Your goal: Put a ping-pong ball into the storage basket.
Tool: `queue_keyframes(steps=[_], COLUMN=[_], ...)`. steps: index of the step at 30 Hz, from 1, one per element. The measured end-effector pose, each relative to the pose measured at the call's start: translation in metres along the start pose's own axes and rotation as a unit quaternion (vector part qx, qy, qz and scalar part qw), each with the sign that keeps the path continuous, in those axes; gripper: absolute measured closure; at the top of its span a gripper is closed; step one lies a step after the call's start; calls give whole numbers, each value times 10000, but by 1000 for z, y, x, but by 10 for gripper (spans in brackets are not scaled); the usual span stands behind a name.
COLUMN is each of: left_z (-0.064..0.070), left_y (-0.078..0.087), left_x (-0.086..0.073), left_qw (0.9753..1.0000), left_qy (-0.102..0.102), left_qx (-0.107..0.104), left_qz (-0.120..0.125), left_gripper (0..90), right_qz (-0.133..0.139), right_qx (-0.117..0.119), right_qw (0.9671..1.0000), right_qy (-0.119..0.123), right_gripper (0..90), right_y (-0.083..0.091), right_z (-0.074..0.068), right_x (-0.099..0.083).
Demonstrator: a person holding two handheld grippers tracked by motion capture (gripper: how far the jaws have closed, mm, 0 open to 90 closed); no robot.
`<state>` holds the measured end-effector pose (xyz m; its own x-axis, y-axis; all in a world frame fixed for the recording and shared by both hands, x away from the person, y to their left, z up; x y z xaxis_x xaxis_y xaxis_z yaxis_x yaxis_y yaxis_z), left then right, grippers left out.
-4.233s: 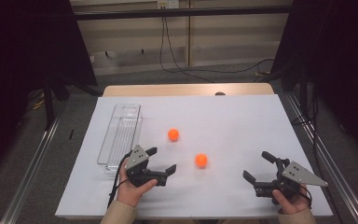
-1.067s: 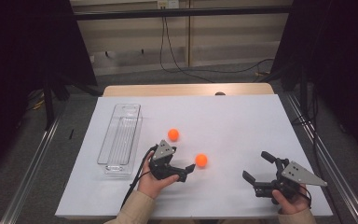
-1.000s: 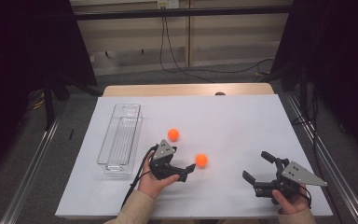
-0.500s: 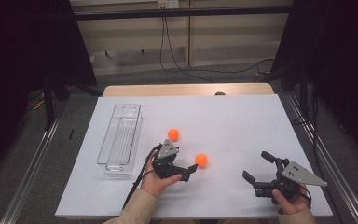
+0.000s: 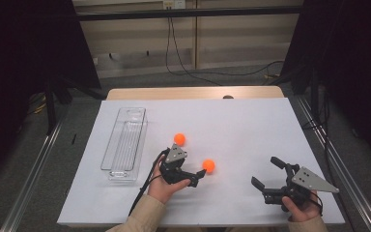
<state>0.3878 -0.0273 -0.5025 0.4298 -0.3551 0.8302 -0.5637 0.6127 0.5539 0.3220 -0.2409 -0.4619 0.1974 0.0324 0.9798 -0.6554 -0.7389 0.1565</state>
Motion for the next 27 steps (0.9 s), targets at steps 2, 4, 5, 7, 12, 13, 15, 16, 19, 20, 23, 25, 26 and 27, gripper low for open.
queue_keyframes(steps=[2, 4, 5, 7, 12, 13, 15, 16, 19, 20, 23, 25, 26, 27], left_z=[1, 1, 1, 0, 2, 2, 3, 3, 4, 5, 6, 5, 6, 7], left_y=[-1, -1, -1, -2, -3, -4, -5, -5, -6, -7, -8, -9, -9, -10], left_x=[-1, -1, -1, 0, 0, 1, 1, 1, 0, 0, 1, 0, 1, 1], left_qw=[10000, 10000, 10000, 10000, 10000, 9999, 9999, 9999, 9999, 9999, 9998, 9998, 9998, 9998], left_qy=[19, 25, 23, 22, 14, 2, 5, 7, -13, 2, -27, -62, -40, -25], left_qx=[-7, -4, 5, 11, -1, -9, -12, -14, -26, -31, -29, 9, 6, 8], left_qz=[-29, -39, -45, -51, -95, -101, -117, -125, -151, -160, -175, -210, -209, -213], left_gripper=[44, 44, 43, 44, 45, 45, 44, 44, 44, 44, 44, 45, 46, 46], right_qz=[0, 4, 5, 4, 7, 7, 6, 9, 9, 14, 16, 18, 18, 17], right_qx=[0, 1, -1, 1, 0, -1, -2, -2, -4, -5, -4, -7, -7, -8], right_qw=[10000, 10000, 10000, 10000, 10000, 10000, 10000, 10000, 10000, 10000, 10000, 10000, 10000, 10000], right_qy=[-3, -4, -2, -1, 2, 2, 2, 0, 0, 2, 3, 3, 3, 3], right_gripper=[18, 18, 19, 19, 18, 18, 19, 19, 19, 19, 18, 18, 18, 19], right_y=[0, 0, 0, 0, 0, 0, 0, 0, 0, 0, 1, 0, 0, 0], right_z=[0, 0, 0, 0, 0, 0, 0, 0, 0, 0, 0, 1, 0, 0], right_x=[0, 0, 0, 0, 0, 0, 0, 0, 0, 1, 1, 1, 1, 1])
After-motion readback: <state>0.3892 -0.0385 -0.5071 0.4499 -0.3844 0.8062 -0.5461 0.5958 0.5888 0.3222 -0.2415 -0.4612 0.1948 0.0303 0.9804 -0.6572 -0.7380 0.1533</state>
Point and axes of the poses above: each handheld gripper's, and its own axes: y roughly backward along the jaws, x roughly out of its top, z roughly to its right, the point moved 10 cm from there along -y, roughly forward along the jaws, and after that the axes turned 12 degrees about x, right-handed, at the moved point
